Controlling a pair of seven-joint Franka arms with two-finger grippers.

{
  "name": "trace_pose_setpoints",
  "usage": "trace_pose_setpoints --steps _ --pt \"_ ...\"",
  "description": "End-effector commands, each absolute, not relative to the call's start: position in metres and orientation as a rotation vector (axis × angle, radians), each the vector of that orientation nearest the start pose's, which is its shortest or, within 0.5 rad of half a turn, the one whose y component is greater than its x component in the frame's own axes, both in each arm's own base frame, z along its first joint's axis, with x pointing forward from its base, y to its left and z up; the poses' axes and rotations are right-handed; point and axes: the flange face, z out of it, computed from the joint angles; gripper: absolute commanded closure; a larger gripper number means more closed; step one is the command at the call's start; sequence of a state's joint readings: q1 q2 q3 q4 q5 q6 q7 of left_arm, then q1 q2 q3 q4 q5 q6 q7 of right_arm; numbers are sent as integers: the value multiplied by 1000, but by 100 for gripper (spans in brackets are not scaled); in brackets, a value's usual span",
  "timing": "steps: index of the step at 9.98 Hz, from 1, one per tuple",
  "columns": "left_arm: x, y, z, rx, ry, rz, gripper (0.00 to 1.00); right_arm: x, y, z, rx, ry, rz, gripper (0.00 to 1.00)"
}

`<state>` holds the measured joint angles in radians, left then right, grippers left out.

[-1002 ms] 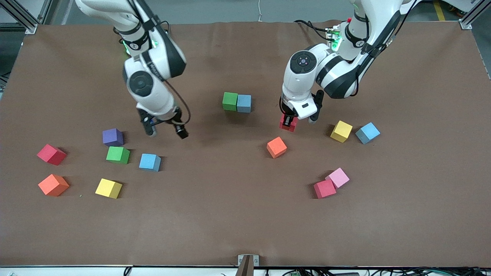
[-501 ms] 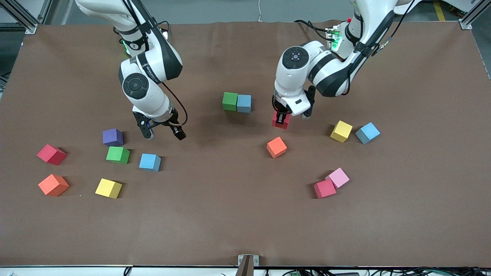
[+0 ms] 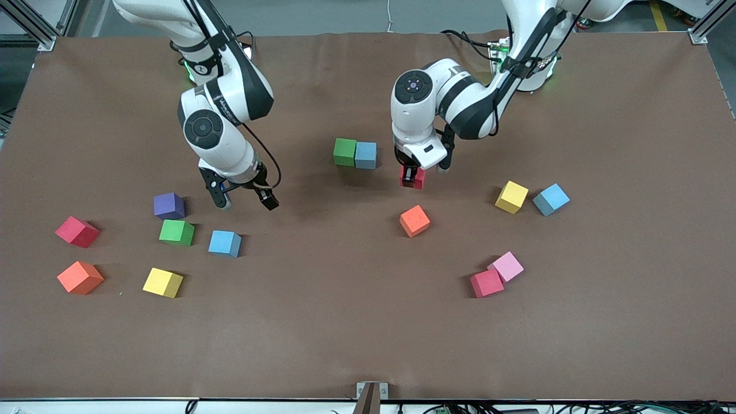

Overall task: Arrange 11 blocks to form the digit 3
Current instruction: 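Place the red block beside the blue block with the left gripper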

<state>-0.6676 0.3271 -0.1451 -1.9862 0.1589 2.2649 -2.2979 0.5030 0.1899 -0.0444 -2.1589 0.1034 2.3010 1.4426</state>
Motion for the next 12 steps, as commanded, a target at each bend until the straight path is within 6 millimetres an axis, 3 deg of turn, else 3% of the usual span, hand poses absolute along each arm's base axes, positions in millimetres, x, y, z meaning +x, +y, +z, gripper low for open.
trace_pose_setpoints --steps 1,3,4,5,6,7,9,12 --pt "412 -428 308 -2317 -2011 -96 83 564 190 375 -2791 1211 32 0" --pt "400 -431 300 -2299 -2024 -51 84 559 211 380 -2820 1174 41 0" --pt "395 -441 299 -2321 -2062 -4 84 557 215 381 -2796 1238 51 0" --pt "387 -441 291 -2325 -2074 10 84 550 232 381 -2754 1339 57 0" --pt "380 -442 285 -2320 -2097 13 84 546 241 380 -2766 1337 46 0" --pt "370 -443 276 -2338 -2094 15 84 545 239 377 -2808 1307 18 0" --pt "349 -444 259 -2345 -2120 28 84 546 211 356 -3002 1001 -18 0" --pt "336 -449 247 -2342 -2157 33 84 563 145 332 -3138 447 7 0"
